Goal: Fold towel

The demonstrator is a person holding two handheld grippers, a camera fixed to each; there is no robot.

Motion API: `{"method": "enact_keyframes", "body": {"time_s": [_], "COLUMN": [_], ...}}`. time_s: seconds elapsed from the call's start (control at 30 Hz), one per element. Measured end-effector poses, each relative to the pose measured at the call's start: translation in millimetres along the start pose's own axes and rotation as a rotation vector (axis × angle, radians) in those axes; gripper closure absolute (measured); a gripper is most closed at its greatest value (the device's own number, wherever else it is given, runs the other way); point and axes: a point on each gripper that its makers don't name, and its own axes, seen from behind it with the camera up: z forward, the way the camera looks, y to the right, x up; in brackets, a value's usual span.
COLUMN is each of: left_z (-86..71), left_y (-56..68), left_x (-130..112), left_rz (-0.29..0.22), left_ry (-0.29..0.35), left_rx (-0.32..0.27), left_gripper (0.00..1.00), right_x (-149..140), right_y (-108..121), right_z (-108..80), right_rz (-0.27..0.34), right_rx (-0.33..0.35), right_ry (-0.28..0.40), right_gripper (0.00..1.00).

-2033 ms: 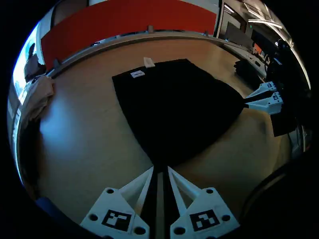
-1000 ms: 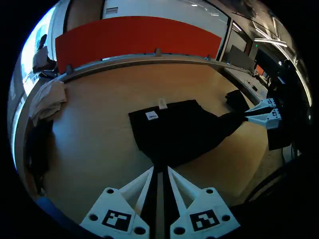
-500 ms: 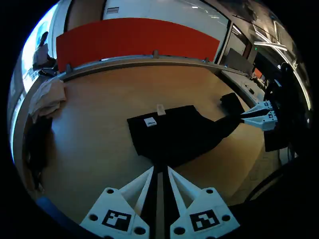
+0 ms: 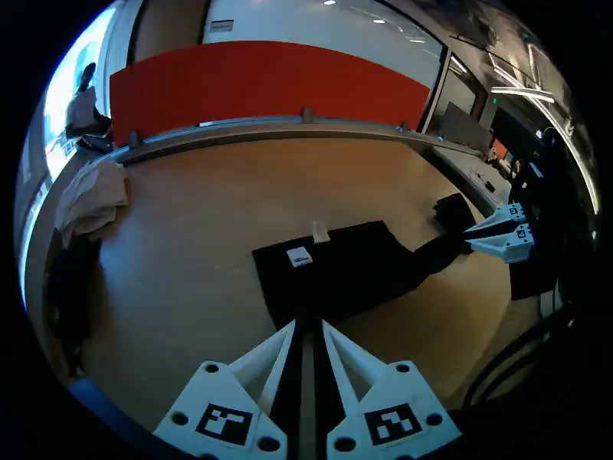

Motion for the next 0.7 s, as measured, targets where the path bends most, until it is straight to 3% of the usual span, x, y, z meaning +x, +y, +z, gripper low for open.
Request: {"method": "enact_keyframes", "body": {"time_s": [0.37,0.7], "left_z": [37.2,63.8], "left_y": [-15.6,-26.2], "left_x": [18,19], "left_rz": [-0.003,-0.017], "left_ry": [0.012,-0.010], "left_rx": [0.017,0.014], "left_gripper": [0.91,0.91], "right_x": [11,7], "right_y": [23,30], "right_z": [33.3,56.5], "right_rz": [0.013,0.041], "right_rx": [-0.012,-0.002], "right_ry": [-0.019,-0.050], "right_gripper": [0.90,0.90]}}
